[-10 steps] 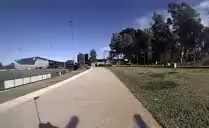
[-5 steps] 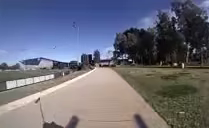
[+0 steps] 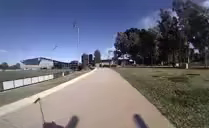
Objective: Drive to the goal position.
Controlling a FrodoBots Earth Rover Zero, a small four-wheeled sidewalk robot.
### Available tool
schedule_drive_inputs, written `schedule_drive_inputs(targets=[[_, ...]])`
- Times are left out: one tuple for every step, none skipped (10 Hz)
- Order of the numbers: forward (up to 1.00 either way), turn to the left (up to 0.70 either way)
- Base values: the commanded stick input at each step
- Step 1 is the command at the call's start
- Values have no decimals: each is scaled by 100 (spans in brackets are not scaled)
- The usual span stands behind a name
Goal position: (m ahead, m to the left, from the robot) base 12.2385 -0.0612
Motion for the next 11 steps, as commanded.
schedule_drive_inputs(targets=[[100,0],[100,0],[100,0],[100,0],[100,0],[100,0],[100,0],[100,0],[100,0],[100,0],[100,0]])
